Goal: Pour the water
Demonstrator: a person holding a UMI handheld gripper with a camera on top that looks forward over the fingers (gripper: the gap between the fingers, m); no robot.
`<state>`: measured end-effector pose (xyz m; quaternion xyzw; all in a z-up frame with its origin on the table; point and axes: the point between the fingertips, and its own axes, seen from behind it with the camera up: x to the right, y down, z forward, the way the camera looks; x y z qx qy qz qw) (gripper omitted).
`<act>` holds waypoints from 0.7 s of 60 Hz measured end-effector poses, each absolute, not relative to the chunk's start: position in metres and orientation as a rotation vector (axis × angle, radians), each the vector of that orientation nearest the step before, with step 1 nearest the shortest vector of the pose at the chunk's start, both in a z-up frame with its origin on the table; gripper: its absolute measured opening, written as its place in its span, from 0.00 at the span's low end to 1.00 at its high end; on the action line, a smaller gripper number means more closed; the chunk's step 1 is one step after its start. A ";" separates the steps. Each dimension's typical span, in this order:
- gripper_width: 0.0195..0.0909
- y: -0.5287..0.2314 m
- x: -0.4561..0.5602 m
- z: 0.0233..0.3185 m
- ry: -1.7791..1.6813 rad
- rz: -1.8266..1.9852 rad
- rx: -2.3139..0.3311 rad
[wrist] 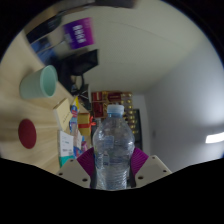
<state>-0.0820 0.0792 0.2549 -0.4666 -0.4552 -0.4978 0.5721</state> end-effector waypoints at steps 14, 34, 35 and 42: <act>0.35 0.102 -0.146 0.234 -1.479 -1.587 -0.691; 0.36 0.115 -0.173 0.219 -1.692 -1.742 -0.457; 0.35 0.116 -0.173 0.218 -1.700 -1.748 -0.449; 0.35 0.117 -0.169 0.213 -1.727 -1.759 -0.438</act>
